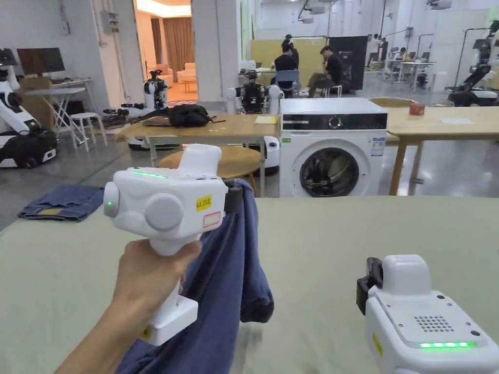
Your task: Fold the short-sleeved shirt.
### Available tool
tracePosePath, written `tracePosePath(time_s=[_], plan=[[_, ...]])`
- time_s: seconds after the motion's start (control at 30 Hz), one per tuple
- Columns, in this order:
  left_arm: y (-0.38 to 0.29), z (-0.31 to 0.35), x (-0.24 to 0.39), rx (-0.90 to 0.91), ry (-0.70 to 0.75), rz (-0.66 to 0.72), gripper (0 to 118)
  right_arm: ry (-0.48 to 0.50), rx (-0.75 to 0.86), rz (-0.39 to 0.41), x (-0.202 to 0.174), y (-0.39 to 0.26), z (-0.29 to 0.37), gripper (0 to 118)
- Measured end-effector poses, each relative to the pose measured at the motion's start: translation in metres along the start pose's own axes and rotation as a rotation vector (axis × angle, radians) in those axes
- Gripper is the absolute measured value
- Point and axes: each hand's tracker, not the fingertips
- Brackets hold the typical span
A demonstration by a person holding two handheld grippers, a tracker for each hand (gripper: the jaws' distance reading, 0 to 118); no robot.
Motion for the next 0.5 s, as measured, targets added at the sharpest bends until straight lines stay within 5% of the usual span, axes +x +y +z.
tracePosePath(time_s=[0.3, 0.5], plan=[[-0.065, -0.096, 0.100, -0.177, -0.262, 0.077, 0, -0.118, -0.055, -0.055, 0.063, -0.015, 0.020, 0], [-0.114, -0.116, 0.112, -0.281, -0.321, 0.221, 5, -0.142, -0.090, -0.052, 0.075, -0.029, 0.026, 0]])
